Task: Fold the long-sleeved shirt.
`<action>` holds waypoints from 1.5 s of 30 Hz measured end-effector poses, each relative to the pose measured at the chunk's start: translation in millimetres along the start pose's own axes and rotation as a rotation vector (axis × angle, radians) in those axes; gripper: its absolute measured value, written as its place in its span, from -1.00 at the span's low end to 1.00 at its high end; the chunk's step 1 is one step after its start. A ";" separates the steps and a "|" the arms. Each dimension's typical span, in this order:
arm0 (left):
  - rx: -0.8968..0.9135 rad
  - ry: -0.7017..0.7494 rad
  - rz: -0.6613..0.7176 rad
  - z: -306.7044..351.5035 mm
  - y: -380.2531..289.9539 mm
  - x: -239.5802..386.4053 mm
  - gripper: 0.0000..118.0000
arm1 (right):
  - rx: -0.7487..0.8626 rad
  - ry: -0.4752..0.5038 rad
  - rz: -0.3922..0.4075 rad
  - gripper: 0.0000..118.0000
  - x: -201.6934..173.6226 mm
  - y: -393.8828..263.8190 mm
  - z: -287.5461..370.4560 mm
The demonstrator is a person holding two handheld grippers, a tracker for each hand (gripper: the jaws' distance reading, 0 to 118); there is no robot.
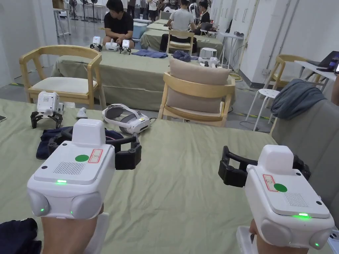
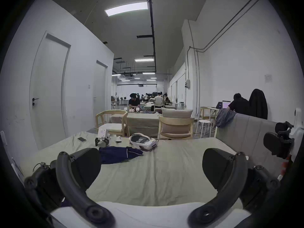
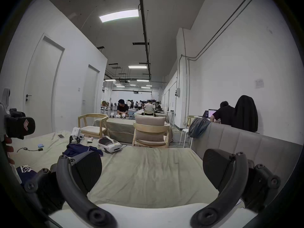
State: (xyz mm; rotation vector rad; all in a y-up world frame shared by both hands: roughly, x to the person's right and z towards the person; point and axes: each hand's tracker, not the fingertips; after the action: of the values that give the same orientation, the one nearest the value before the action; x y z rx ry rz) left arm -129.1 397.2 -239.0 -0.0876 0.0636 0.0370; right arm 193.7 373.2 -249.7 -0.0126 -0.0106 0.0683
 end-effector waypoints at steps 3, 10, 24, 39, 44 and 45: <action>0.003 -0.001 -0.004 -0.2 2.2 0.3 0.88 | 0.004 0.003 0.006 1.00 0.5 6.4 2.1; 0.002 -0.015 -0.016 5.5 8.0 7.7 0.88 | 0.013 0.003 0.009 1.00 3.7 6.9 2.3; 0.016 0.004 -0.031 8.8 20.1 9.8 0.88 | 0.040 -0.009 0.036 1.00 4.0 18.0 14.2; 0.012 0.005 -0.040 12.3 16.2 8.4 0.88 | 0.055 -0.004 0.065 1.00 -5.8 16.1 17.9; 0.021 0.008 -0.033 15.1 16.4 7.4 0.88 | 0.057 0.002 0.064 1.00 -9.0 17.5 19.7; 0.019 0.007 -0.031 15.4 16.6 7.6 0.88 | 0.057 0.003 0.063 1.00 -9.5 17.7 19.8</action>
State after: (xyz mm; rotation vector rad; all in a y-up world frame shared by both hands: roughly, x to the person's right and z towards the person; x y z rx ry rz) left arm -121.3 415.3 -225.6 -0.0696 0.0693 0.0056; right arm 182.8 390.5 -230.2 0.0437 -0.0055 0.1319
